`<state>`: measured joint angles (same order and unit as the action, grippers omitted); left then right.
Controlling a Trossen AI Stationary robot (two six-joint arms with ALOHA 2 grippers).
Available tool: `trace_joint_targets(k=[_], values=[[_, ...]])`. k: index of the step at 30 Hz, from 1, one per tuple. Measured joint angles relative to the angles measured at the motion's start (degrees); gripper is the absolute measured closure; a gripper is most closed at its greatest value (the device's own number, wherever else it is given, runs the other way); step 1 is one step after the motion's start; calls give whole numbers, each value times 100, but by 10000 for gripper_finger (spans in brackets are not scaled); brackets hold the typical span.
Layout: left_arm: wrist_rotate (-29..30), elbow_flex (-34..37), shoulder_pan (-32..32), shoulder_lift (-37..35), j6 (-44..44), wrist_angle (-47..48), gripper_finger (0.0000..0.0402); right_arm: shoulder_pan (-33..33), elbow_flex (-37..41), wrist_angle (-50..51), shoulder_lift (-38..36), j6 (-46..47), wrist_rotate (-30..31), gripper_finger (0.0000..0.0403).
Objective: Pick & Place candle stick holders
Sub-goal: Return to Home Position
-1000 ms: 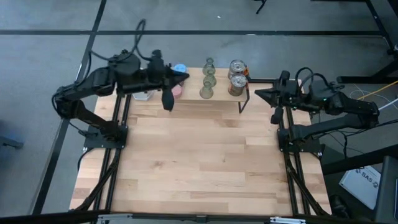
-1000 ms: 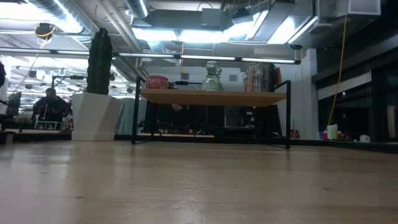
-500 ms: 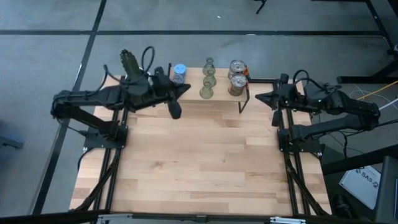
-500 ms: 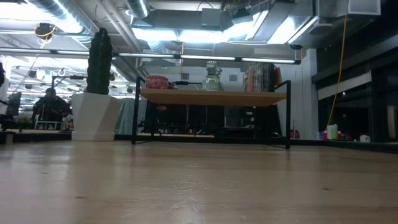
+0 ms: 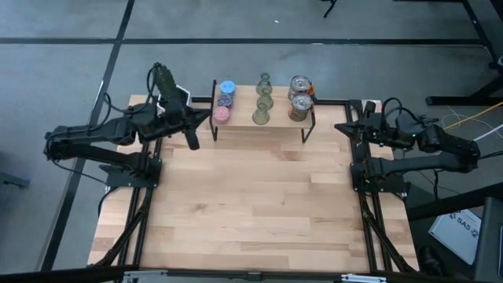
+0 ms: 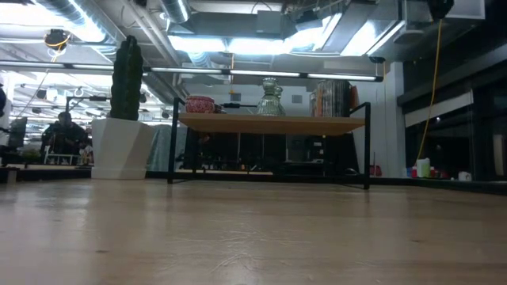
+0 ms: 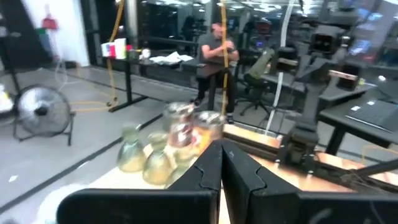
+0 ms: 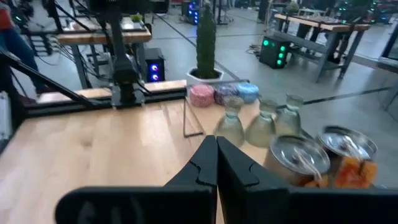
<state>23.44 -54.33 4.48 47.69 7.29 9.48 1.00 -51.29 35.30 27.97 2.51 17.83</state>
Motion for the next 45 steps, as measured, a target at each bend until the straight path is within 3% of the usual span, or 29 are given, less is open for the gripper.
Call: trace_joint_targets(k=[11,19,27,35,45], values=[[-801,2085,576,-1282,151,-1143,400,6,1173,-744,-783,-227,-302,403],[-863,3183,616,-1938,-30,-1540,400,2,2290,-1509,-1403,-643,-302,403],[-1149,4469,717,-2351,-209,-2839,400,2,3228,-2247,-1768,-710,-613,403],[-1631,4860,926,-2764,-406,-2950,400,2,3835,-2718,-2162,-992,-1125,403],[-1865,5023,1077,-2912,-446,-2843,400,2,4374,-2828,-2636,-1113,-1252,403]])
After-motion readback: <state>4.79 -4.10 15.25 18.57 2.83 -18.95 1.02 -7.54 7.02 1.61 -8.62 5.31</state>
